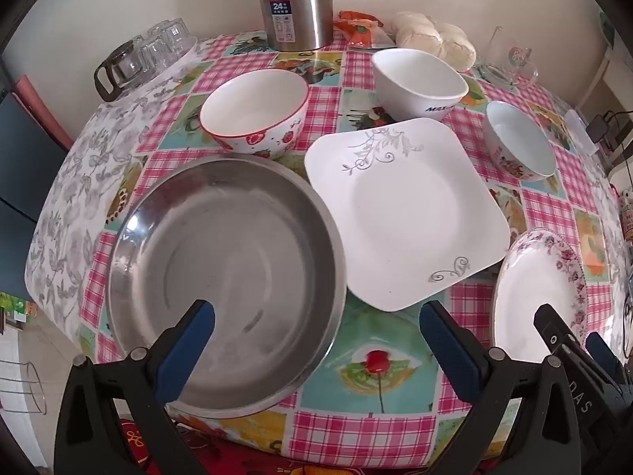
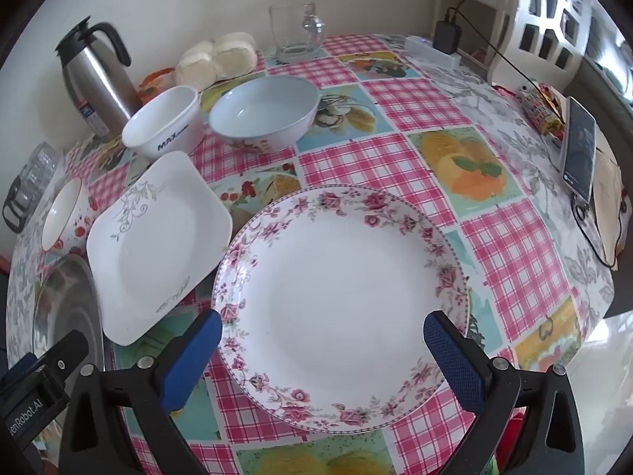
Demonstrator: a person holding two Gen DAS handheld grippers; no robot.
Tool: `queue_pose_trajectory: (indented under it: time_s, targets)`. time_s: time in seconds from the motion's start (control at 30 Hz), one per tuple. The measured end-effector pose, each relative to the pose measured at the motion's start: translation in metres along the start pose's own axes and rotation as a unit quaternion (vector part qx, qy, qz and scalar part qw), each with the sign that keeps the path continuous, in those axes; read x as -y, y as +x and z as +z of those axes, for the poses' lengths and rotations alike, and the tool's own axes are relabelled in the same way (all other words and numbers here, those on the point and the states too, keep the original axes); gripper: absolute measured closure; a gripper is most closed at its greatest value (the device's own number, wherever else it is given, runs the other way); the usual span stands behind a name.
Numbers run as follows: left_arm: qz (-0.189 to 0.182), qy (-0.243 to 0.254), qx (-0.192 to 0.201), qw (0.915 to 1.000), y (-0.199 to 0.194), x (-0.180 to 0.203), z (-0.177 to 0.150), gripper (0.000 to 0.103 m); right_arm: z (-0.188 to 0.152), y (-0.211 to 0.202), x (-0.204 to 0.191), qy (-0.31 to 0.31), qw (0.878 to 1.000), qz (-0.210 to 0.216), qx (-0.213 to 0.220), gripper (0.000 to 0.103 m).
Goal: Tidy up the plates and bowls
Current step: 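Move the left tool toward the stainless steel basin rim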
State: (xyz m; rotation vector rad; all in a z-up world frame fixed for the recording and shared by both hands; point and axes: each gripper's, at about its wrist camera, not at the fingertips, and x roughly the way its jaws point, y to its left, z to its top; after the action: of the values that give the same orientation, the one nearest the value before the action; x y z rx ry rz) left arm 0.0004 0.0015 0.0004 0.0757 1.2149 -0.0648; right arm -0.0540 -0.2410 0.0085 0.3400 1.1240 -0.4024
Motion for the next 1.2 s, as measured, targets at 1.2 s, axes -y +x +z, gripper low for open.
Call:
queue_pose_trajectory:
  time_s: [1.2]
  targets:
    - [0.038, -0.021, -0.023, 0.9988, 0.011, -0.017, 0.0, 0.0, 0.006, 0.01, -0.026, -0.03, 0.999, -0.021, -0.009, 0.0]
